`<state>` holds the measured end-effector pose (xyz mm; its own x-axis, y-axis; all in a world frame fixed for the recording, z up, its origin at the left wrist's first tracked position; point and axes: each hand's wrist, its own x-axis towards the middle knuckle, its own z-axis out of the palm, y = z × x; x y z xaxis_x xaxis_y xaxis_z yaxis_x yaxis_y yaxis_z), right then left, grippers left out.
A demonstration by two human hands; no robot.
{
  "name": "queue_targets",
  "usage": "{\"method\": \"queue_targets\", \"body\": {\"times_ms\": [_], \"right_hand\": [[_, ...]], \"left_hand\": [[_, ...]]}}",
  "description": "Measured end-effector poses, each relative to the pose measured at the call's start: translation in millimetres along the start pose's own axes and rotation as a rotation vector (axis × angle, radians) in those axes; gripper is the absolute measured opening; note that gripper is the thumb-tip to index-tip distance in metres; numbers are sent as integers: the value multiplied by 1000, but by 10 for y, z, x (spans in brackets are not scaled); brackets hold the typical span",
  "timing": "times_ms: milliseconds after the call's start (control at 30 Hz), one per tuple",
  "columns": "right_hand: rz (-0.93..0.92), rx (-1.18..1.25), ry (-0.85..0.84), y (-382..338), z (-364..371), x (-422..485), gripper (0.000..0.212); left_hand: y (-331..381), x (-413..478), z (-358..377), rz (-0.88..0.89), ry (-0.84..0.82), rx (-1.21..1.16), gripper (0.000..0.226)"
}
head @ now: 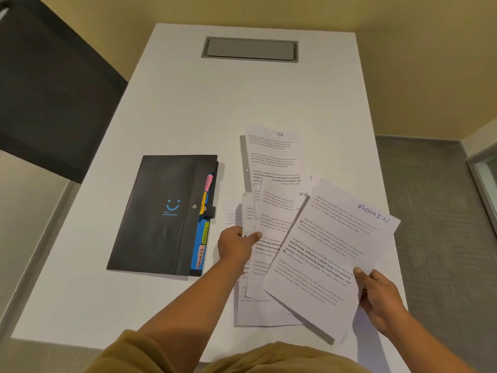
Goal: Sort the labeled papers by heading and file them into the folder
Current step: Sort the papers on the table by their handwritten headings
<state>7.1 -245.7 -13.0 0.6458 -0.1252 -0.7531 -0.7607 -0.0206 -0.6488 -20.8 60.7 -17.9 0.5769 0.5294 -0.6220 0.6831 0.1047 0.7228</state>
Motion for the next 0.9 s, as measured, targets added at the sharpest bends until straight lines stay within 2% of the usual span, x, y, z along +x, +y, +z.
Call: {"method": "queue_targets", "body": {"times_ms": [133,233,267,367,433,500,567,633,667,767,900], "right_hand": [[48,-87,47,90,13,98,22],[32,-129,93,22,49,148,11],[15,-161,110,-3,46,176,10],[-37,-216,144,-74,38,220,9],[-34,-242,143,-104,31,223,10],[-20,-271,131,-118,19,221,13],[-4,-291,106,-111,-4,213,13],[-6,-302,79,-92,-23,192,16],[-12,-310,67,-80,-28,175,18],[-25,-354,38,-22,-39,142,21],[-35,-393,21,50,-85,133,20]], "left_hand": [[20,70,-164,-32,96,-25,26],[61,146,-292,6,154,72,42],[75,171,-314,30,169,119,41],[104,159,-308,179,277,303,28],[137,62,-245,342,423,475,38],[132,-15,-132,427,359,552,52],[123,-31,8,267,214,518,67],[113,-22,123,70,156,527,80],[104,-12,169,31,139,547,81],[103,41,234,-27,112,475,72],[177,148,189,-20,10,495,19]]}}
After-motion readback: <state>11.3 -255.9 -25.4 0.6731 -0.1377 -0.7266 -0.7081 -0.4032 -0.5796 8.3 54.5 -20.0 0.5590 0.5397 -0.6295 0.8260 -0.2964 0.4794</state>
